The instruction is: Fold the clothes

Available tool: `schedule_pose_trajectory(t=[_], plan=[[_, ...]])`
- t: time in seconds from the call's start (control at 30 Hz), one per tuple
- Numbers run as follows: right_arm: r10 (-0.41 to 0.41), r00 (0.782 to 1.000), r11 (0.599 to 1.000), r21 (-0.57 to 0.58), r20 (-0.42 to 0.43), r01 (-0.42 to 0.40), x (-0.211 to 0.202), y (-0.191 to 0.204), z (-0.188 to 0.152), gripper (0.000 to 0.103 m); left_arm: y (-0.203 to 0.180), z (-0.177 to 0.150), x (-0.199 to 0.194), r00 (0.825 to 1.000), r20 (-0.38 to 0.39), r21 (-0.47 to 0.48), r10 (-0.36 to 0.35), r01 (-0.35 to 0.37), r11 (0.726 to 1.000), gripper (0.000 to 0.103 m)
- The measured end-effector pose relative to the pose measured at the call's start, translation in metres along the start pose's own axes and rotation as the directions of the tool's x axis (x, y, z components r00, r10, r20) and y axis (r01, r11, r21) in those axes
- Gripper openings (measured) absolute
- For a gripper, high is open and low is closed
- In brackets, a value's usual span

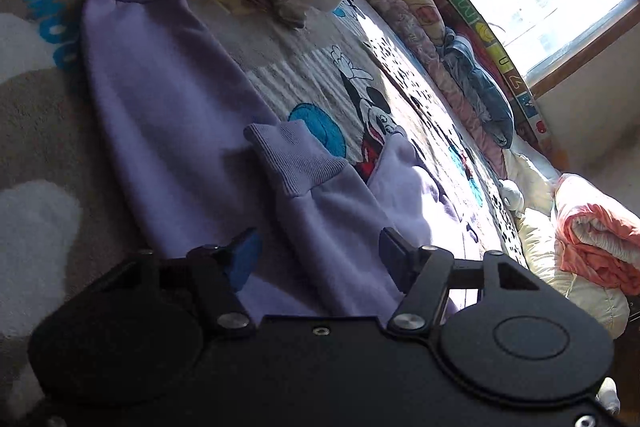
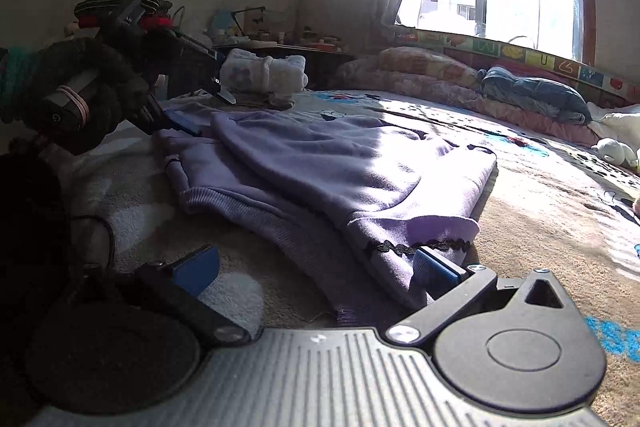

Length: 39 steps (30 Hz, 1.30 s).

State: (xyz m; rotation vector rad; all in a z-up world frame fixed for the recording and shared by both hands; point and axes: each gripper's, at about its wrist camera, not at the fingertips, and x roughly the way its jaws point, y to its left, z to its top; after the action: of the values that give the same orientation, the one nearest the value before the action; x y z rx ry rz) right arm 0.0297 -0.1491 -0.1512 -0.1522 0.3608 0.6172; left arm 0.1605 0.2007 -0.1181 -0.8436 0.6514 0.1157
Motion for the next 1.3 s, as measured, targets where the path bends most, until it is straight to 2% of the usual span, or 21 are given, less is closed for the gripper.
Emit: schedule_pose_trajectory(t=[0.07,0.13,0.2,0.27,0.3,0.4,0.57,0.73,0.9,0.97,1.17,1.3], plan=[[0.004,1.0,1.0,0.021,0.002,-0.004,0.002,-0.005,0.0,0.103,0.001,0.002,0.005,1.0,-0.001,0.002,0.009,-0.009,1.0,0.045],[0.008,1.0,1.0,0.03,0.003,-0.008,0.002,-0.007,0.0,0.103,0.0,0.004,0.009,1.0,0.0,0.01,0.019,-0.019,1.0,0.042],[0.013,1.0,0.999,0.035,0.002,-0.013,0.003,-0.008,0.0,0.103,-0.002,0.006,0.012,1.0,0.004,0.019,0.023,-0.023,1.0,0.034],[0.016,1.0,0.999,0.043,0.001,-0.016,0.004,-0.009,-0.001,0.103,-0.008,0.007,0.011,1.0,0.01,0.045,0.014,-0.015,0.999,0.013],[0.016,1.0,0.999,0.048,0.001,-0.016,0.004,-0.01,0.0,0.103,-0.014,0.007,0.009,1.0,0.016,0.067,0.012,-0.013,0.998,0.009],[0.022,1.0,0.998,0.066,0.002,-0.022,0.005,-0.012,0.0,0.103,-0.039,0.009,0.004,0.999,0.034,0.146,-0.007,0.002,0.989,0.007],[0.038,0.999,0.996,0.083,-0.005,-0.038,0.006,-0.016,0.0,0.103,-0.096,0.015,0.0,0.993,0.055,0.242,-0.105,0.089,0.966,0.005],[0.051,0.999,0.996,0.071,0.002,-0.051,0.007,-0.015,0.002,0.103,-0.154,0.02,0.014,0.98,0.044,0.282,-0.196,0.176,0.943,0.005],[0.085,0.996,0.991,0.107,-0.01,-0.083,0.01,-0.022,0.003,0.103,-0.206,0.02,0.041,0.968,0.009,0.313,-0.252,0.237,0.92,0.004],[0.104,0.995,0.983,0.152,-0.008,-0.102,0.009,-0.028,0.003,0.103,-0.221,0.016,0.054,0.967,-0.003,0.322,-0.256,0.243,0.915,0.004],[0.133,0.991,0.979,0.158,-0.019,-0.129,0.011,-0.03,0.002,0.103,-0.244,0.001,0.099,0.975,-0.039,0.329,-0.219,0.219,0.919,0.004],[0.167,0.986,0.964,0.212,-0.009,-0.161,0.011,-0.04,0.001,0.103,-0.26,-0.01,0.129,0.979,-0.062,0.333,-0.194,0.203,0.921,0.004]])
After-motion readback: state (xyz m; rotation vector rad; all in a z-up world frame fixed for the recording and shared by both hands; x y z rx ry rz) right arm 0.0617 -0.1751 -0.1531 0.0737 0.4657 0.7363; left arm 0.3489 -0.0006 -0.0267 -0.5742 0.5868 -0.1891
